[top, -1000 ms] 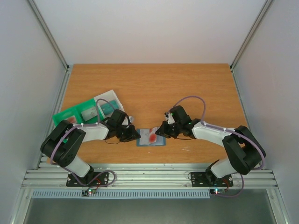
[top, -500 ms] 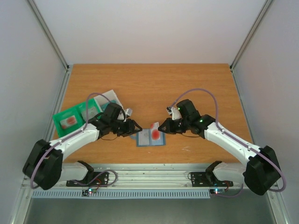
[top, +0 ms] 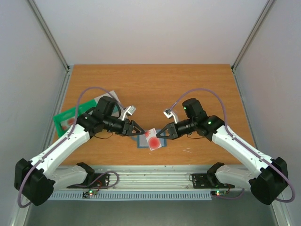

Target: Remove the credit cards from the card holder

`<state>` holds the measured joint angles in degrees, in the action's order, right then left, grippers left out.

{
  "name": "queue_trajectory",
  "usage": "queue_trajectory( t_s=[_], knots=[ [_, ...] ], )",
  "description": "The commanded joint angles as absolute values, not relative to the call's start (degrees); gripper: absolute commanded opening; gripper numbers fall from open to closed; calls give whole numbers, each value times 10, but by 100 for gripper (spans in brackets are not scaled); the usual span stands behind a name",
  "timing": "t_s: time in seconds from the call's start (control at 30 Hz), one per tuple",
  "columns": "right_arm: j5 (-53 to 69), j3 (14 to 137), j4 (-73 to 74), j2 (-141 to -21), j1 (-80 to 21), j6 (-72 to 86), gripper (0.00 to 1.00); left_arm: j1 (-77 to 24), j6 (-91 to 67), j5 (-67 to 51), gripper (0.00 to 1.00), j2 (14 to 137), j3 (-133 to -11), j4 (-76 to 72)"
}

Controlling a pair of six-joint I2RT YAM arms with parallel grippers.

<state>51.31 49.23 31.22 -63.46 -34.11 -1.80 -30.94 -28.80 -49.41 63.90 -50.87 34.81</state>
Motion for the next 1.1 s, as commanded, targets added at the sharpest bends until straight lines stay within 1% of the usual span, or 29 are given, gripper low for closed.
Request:
queue_trajectory(
  t_s=[0.0,0.1,0.23,0.57,0.8,0.93,1.07],
  knots=[
    [606,516,319,-626,-340,-53,1,-312,-261,-591,50,612,-521,355],
    [623,517,313,-626,-340,-52,1,-312,-263,-615,47,601,-517,349],
    [639,513,292,-628,-339,-39,1,-312,-255,-627,40,598,-512,364],
    [667,509,270,-628,-345,-31,1,-312,-254,-625,38,598,-500,352],
    [671,507,265,-632,-350,-26,1,-312,-268,-639,24,600,-495,332],
    [667,507,264,-636,-351,-26,1,-312,-274,-638,19,594,-492,319],
    [669,506,265,-638,-353,-27,1,-312,-295,-646,11,589,-482,289]
  ],
)
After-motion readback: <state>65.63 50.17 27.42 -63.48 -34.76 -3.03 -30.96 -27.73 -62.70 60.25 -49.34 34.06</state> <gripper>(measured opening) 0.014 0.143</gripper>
